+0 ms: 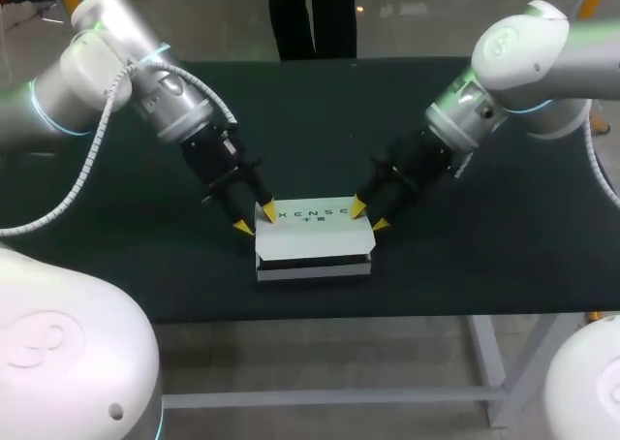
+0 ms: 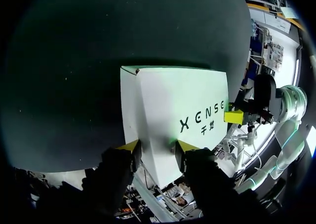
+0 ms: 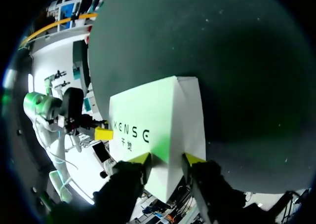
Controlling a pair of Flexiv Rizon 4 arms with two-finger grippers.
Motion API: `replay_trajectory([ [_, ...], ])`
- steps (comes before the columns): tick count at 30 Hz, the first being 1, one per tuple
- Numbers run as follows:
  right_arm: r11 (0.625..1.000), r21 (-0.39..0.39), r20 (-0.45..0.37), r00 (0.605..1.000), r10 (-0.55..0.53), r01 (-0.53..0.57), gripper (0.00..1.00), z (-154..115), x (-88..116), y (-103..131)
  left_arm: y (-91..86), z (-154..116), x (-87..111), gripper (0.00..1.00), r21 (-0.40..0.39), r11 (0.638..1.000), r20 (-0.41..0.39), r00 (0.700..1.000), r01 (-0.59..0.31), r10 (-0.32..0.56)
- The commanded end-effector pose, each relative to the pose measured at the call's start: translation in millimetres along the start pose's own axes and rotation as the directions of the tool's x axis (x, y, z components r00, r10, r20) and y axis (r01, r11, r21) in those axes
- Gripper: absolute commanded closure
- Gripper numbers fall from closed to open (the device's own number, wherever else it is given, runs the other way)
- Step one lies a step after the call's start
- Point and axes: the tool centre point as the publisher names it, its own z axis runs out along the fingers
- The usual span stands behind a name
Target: Assemble the packaging by folding the flat box into shape, placing the metal phone stand inside, and closing the box properly
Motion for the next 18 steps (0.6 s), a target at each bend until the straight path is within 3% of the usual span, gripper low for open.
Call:
replay_trajectory([
  [1, 1.000, 0.020, 0.001, 1.000, 0.005, -0.005, 0.56, 0.4, 6.1, 3.5, -2.1, -0.2, 5.4, 0.53, -0.015, 1.000, 0.006, 1.000, 0.007, -0.007],
  [18, 0.994, 0.092, -0.002, 0.999, 0.052, -0.052, 0.56, -1.2, 8.2, 6.2, 1.4, -0.2, 5.4, 0.53, -0.086, 0.995, 0.005, 0.999, 0.045, -0.044],
])
